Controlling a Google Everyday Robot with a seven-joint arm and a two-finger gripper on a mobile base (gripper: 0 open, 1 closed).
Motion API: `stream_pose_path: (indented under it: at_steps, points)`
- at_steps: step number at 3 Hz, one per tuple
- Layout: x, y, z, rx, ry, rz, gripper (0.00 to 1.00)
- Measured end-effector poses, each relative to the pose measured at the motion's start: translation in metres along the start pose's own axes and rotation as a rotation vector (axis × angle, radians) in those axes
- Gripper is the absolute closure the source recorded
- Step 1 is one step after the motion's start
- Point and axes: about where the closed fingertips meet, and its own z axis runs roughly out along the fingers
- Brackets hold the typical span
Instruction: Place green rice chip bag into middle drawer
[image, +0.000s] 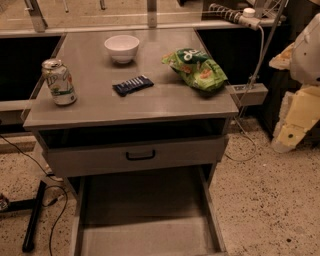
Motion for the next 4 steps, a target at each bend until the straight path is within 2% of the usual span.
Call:
stream_pose_path:
  at_steps: [1, 2, 3, 4]
  points:
    - [-0.002, 0.002, 0.004, 0.014, -0.017, -0.009, 0.00]
    - [-0.010, 0.000, 0.016, 0.043, -0.069, -0.044, 0.00]
    - [-0.020, -0.018, 0.026, 0.101, -0.136, -0.090, 0.00]
    - [-0.034, -0.052, 0.033, 0.166, -0.207, -0.150, 0.00]
